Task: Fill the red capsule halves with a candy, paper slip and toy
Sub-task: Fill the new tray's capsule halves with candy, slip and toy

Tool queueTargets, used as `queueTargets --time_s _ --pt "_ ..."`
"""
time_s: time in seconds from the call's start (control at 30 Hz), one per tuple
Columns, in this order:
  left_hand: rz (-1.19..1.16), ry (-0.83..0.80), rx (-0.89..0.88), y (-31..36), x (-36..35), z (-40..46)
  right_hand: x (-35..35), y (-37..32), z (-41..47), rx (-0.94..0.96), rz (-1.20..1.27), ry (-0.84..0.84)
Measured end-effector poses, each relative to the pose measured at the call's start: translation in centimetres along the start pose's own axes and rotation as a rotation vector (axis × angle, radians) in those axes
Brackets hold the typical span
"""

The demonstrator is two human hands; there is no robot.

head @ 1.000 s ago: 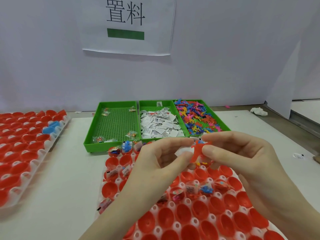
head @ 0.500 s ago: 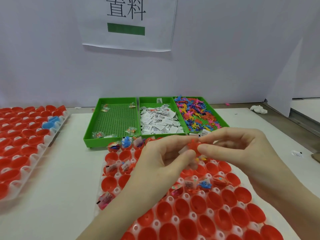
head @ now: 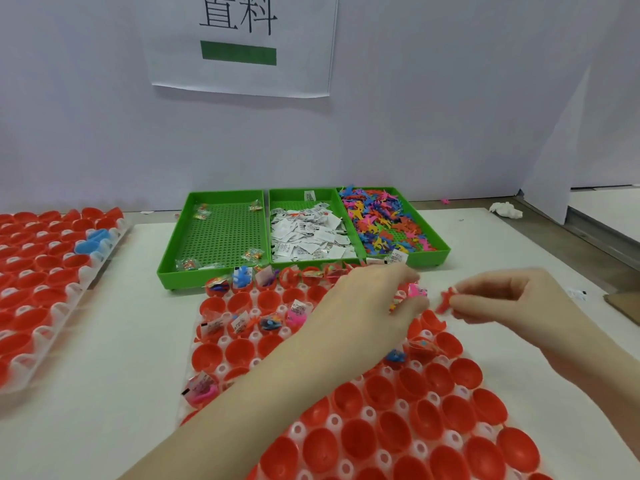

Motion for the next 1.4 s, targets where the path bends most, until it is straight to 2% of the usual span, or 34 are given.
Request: queueTargets --time_s 0.13,0.33,0.53,0.7,0.87,1.07,1.23,1.4 --pt "0.047 -0.009 0.028 -1.1 -0.6 -0.8 0.9 3.2 0.1 -0.079 -0.167 0.023" --pt "-0.153 0.219 0.057 -2.4 2.1 -1.9 0.2 3.6 0.2 -0.015 -0.355 0.010" --pt "-0.240 0.390 0.080 -4.1 5.5 -3.0 -1.2 3.3 0.6 0.012 -0.642 -0.142" --pt "-0.273 0.465 0.132 -5.6 7.6 -3.7 -2.0 3.2 1.2 0.028 -0.779 -0.270" --pt "-0.255 0.513 0.232 -8.9 9.9 -4.0 -1.8 2.9 1.3 0.055 -0.791 -0.331" --pt "-0.240 0.483 0.484 -17.8 11.8 -2.2 -1.6 2.5 1.4 0.062 -0.784 -0.383" --pt "-0.030 0.353 0.537 -23.1 11.8 1.2 -1.1 1.9 1.6 0.107 -0.692 -0.375" --pt "0.158 0.316 0.620 -28.4 12.3 3.9 -0.6 0.4 2.8 0.185 -0.554 -0.276"
Point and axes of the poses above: each hand's wrist, its own z-axis towards the middle knuckle, its own x-axis out of the back of the hand, y = z × x, the point moved 7 cm from there along z, towards the middle knuckle, and after that the axes turned 6 degrees about z, right-handed, at the moved point
